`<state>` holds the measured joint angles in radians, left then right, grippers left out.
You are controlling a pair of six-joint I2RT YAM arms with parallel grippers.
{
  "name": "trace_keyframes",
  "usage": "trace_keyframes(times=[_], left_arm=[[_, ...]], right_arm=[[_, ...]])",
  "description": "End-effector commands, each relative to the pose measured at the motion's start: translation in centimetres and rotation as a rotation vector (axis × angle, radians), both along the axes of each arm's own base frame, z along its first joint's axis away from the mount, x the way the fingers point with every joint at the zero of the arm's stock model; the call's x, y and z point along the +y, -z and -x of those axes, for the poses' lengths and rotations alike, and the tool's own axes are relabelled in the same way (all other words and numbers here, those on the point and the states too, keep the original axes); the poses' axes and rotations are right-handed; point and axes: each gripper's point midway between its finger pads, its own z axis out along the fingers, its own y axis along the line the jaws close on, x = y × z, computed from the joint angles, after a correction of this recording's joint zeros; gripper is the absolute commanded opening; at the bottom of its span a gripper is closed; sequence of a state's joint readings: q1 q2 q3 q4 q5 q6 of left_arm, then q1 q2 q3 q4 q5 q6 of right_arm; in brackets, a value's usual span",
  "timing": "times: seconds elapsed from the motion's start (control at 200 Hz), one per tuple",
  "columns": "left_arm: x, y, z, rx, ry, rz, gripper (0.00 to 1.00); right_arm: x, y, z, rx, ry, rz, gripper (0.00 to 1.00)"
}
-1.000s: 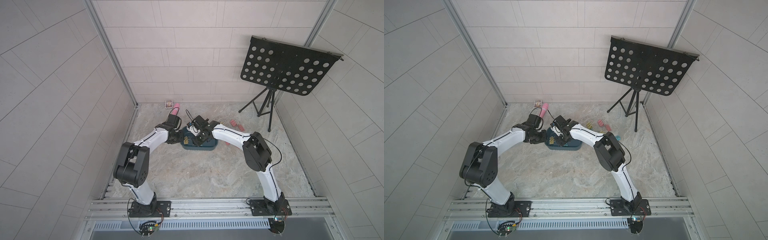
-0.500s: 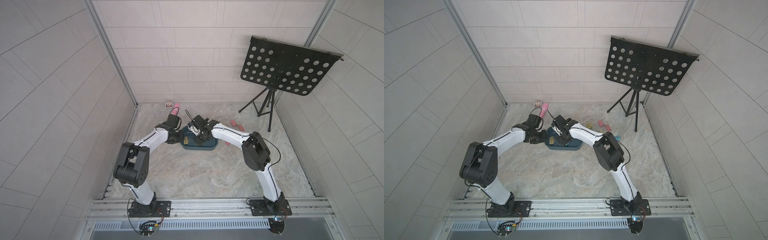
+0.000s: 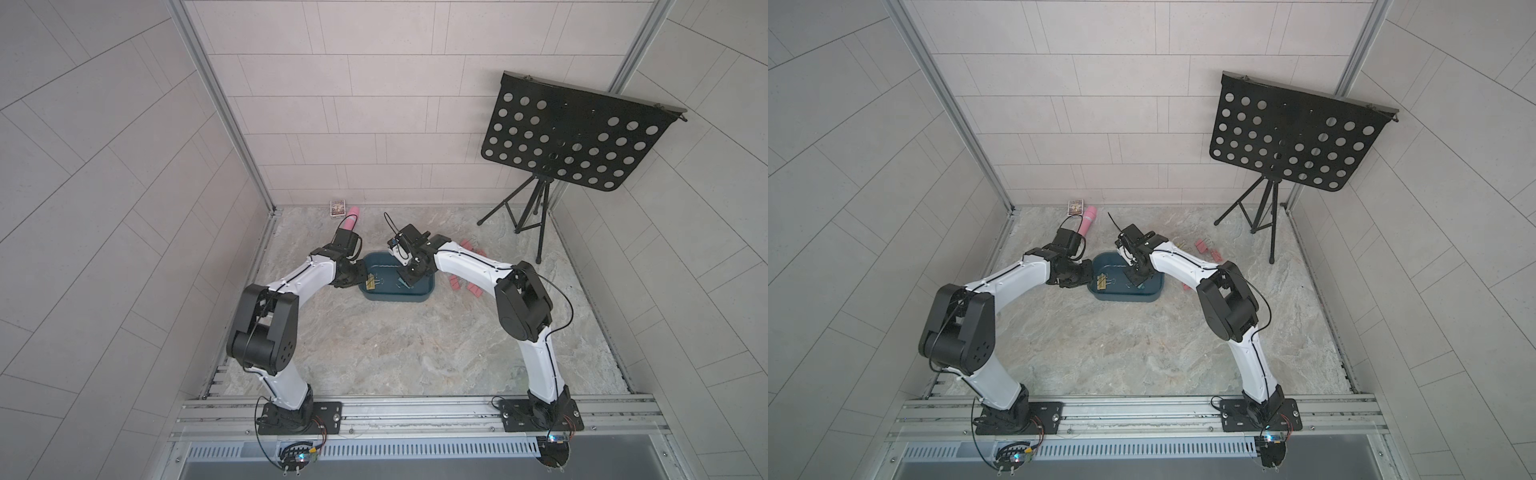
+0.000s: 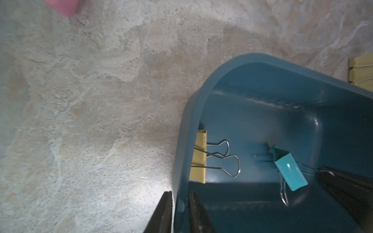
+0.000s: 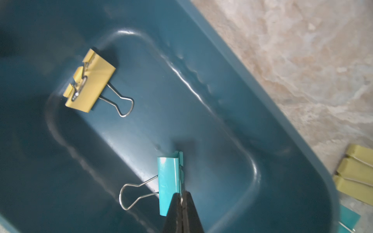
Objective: Take out the binder clips from the storage box
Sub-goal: Pick up the binder clip from the storage box, then place the binder clip at the center of the board.
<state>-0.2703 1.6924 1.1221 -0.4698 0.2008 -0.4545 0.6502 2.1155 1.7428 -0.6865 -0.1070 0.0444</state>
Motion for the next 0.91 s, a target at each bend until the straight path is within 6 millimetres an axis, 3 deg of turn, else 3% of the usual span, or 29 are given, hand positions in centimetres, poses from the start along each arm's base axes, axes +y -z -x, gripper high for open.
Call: trace_keyframes(times=[0.0,0.265,0.495,0.901], left_arm=[[0.6,0.0,0.4,0.009,-0.006,-0.021,0.24],[0.7,0.1,0.4,0.012,-0.007,-0.026,0.24],[0.6,0.0,0.3,0.008,-0.005,-0.025,0.24],[0.5,0.2,0.3,0.01,-0.002,-0.018,0.24]], right_arm=[[-0.6,-3.6,0.0,-0.048,0.002,-0.046,0.0],[-3.2,-7.3,-0.5,-0.079,0.032,-0.158,0.0],[-8.9,-9.2,-1.9,-0.13,0.155,-0.173,0.0],[-19.9,-8.5,-3.9,-0.175,0.387,-0.045,0.0]])
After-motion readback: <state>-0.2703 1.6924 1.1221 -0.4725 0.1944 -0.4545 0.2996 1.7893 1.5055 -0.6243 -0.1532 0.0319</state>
